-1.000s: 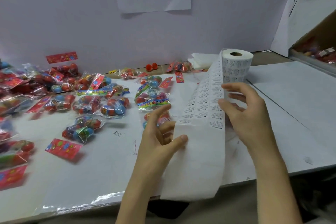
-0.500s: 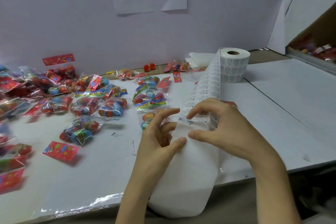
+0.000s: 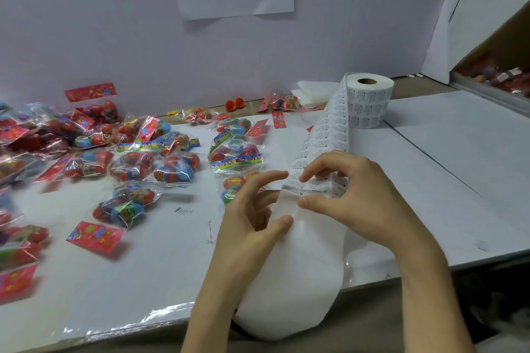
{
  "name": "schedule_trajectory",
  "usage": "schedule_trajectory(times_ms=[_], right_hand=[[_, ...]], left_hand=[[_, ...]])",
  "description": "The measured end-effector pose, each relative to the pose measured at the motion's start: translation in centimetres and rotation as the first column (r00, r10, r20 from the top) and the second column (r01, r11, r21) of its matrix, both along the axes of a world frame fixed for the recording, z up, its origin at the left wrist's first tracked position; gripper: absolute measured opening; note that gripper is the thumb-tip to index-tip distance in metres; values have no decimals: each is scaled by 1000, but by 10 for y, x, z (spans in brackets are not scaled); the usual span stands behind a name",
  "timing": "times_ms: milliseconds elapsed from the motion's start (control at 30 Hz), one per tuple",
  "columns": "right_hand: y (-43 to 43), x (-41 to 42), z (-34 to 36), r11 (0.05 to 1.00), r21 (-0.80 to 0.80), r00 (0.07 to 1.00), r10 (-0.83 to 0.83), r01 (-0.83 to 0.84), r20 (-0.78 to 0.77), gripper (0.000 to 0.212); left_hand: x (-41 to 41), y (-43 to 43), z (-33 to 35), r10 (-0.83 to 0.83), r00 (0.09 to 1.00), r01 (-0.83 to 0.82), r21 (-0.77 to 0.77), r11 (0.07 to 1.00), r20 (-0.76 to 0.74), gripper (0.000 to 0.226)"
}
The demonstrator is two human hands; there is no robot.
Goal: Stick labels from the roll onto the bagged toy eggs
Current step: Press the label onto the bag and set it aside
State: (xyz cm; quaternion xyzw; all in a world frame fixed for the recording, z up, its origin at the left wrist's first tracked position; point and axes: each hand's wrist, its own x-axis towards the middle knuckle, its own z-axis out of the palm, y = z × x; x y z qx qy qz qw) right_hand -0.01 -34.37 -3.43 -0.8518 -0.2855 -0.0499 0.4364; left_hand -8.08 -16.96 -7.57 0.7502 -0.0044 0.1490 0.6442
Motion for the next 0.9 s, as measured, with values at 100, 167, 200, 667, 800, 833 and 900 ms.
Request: schedule_trajectory(times_ms=[100,167,200,667,800,833,900], right_hand=[[0,0,0,999,35,1000,-9,10,-17,19],[0,2,0,994,106,1000,-28,29,-8,14],[-1,3,0,990,134,999,-38,39,-6,13],[-1,0,-2,999,-10,996,42,-43,-73,12],[-2,0,-2,999,11,996,43,-43,-84,8],[-2,0,-2,999,14,996,40,-39,-81,7],[-2,0,-2,999,25,997,28,-27,-71,8]], left_hand=[[0,1,-1,3,1000,-3,6,1000,-2,54],[1,0,-2,-5,1000,5,13,1000,-6,54],[1,0,-2,-7,1000,7,18,1000,-10,54],[-1,1,-1,-20,999,20,-2,1000,28,52],[-1,1,-1,-20,999,20,-3,1000,27,53],[-1,0,-1,-19,999,19,-10,1000,28,52],[-2,0,0,-18,999,19,-27,999,30,52]])
